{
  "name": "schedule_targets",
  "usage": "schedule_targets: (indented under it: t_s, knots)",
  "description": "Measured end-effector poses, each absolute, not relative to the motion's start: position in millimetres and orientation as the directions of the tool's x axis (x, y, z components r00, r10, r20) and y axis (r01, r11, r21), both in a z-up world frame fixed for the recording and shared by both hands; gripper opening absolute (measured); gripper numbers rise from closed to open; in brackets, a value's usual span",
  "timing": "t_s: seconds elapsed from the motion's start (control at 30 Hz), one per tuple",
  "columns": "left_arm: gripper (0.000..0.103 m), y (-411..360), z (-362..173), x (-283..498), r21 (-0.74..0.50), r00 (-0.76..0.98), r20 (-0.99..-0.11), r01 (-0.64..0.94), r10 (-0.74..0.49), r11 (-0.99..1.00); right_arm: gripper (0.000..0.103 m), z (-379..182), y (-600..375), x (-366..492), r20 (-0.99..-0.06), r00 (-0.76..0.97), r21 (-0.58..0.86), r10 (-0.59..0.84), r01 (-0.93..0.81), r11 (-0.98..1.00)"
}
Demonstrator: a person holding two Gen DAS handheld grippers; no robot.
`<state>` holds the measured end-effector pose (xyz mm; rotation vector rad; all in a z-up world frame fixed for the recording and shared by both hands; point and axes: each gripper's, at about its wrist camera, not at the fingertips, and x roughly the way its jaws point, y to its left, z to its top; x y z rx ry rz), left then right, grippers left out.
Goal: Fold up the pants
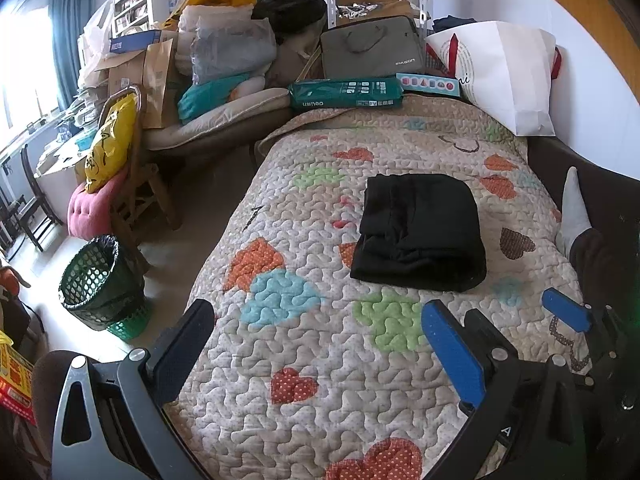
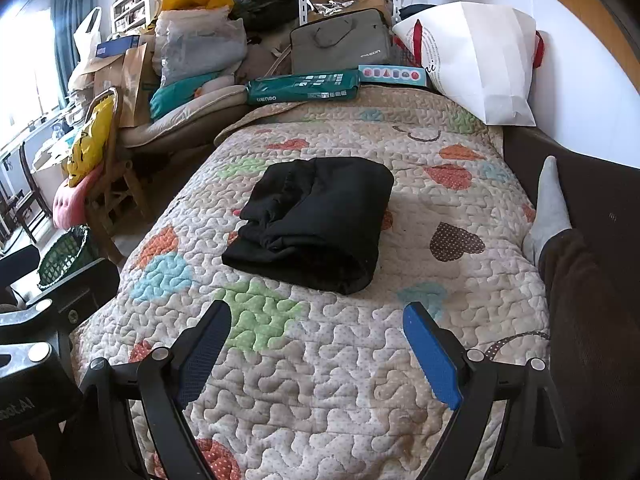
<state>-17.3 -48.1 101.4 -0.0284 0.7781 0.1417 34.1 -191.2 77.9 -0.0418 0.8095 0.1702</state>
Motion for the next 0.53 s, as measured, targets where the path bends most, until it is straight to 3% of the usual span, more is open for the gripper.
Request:
schedule_targets:
  t_s: [0.53]
  knots:
    - [0.103,-47.9,97.3,-16.1,-0.005,0.684,-0.723,-0.138,0.092,0.990,0.092,76.8,-191.5,35.8,-0.728,0.671,0.024,0.140,-0.180,0.983]
